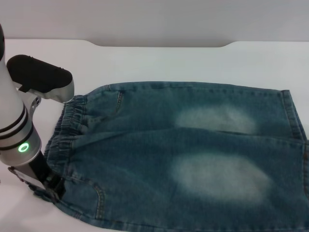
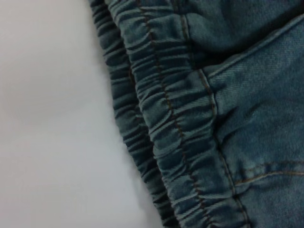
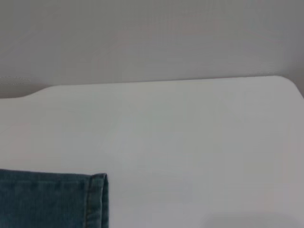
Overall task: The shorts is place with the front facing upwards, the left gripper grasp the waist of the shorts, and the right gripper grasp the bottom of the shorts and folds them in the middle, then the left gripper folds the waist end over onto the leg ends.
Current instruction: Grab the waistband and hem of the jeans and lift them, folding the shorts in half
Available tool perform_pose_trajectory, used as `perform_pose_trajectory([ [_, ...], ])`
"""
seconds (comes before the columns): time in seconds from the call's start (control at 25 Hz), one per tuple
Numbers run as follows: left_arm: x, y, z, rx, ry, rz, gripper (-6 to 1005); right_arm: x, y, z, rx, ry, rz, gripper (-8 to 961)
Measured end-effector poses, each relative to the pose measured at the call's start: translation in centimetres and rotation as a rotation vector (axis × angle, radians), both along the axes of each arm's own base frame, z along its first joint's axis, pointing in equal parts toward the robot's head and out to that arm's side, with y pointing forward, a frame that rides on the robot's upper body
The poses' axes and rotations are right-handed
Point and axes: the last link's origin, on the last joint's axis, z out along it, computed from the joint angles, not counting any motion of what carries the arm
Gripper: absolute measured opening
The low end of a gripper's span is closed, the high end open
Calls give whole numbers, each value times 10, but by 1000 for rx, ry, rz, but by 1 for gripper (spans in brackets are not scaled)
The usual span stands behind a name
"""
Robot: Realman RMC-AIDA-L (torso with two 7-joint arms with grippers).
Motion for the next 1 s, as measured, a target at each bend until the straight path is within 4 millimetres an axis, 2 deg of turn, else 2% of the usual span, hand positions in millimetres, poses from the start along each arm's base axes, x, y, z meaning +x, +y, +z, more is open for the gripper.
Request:
perform_pose_trajectory([
  [0.08, 0, 0, -1, -1, 1, -7, 565, -2, 0, 1, 3, -2, 7, 642],
  [0.48, -3, 3, -2, 9, 0, -25, 336, -10, -4, 0, -10, 14, 4, 643],
  [0.72, -3, 3, -1, 1, 2, -29, 102, -19, -8, -8, -45, 29, 2, 643],
  [1.0, -2, 4, 0, -4, 2, -44, 26, -29, -10, -31, -117, 65, -2, 643],
])
